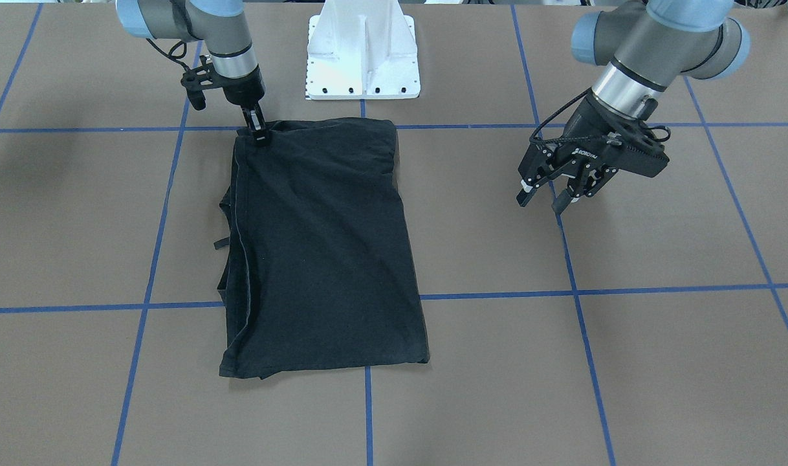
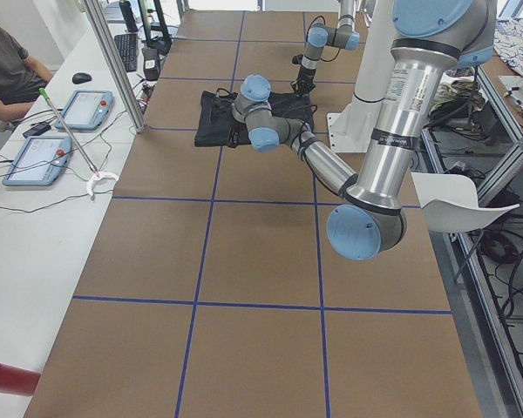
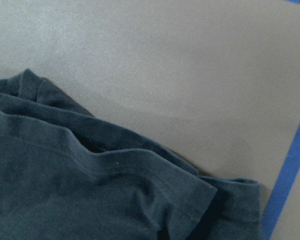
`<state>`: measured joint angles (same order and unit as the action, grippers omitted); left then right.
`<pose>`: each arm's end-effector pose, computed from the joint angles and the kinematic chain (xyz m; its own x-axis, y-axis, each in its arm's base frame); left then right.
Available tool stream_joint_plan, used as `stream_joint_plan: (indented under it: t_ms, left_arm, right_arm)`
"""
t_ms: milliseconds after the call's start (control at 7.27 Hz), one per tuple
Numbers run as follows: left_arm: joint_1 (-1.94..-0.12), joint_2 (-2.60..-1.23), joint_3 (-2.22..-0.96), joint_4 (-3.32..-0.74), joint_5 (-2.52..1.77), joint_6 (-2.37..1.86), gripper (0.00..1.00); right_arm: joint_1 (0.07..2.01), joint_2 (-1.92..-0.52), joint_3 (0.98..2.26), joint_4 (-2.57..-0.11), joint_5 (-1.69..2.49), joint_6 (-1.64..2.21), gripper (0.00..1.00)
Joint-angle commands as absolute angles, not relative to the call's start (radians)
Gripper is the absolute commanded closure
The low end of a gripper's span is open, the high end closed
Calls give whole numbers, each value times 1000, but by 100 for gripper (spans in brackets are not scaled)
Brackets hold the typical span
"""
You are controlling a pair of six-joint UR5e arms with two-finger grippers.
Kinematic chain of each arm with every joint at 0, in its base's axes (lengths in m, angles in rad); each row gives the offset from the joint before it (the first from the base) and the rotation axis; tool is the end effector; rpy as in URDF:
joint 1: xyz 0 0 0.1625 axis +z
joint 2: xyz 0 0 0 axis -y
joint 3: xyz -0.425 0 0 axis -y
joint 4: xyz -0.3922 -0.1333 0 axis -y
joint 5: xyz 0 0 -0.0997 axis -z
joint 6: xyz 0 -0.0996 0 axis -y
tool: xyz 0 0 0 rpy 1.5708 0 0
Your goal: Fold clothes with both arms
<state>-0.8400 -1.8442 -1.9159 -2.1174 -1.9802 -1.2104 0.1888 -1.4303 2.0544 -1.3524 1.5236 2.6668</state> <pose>0.3024 -0.4777 0.2888 0.4013 0.0370 -0.9152 0.3179 0.9315 0.1770 -0.4833 -0.2328 0.3459 0.1014 0.9238 0.3691 -0.6830 0.3344 -0.6494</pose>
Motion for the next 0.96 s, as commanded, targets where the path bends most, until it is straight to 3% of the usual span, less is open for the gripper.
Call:
stream_joint_plan:
  t_ms: [0, 275, 825]
  left_arm:
    - [-835, -1854, -1913, -2118, -1982, -1288, 28]
    - [-758, -1884, -1908, -2135, -1923, -1508, 26]
    - [-375, -1875, -1953, -2172, -1573, -1930, 26]
  right_arm:
    - [219, -1437, 2088, -1353, 1566, 2657, 100]
    - [216, -1434, 2088, -1353, 1565, 2658, 100]
    - [218, -1436, 2094, -1356, 1568, 2657, 100]
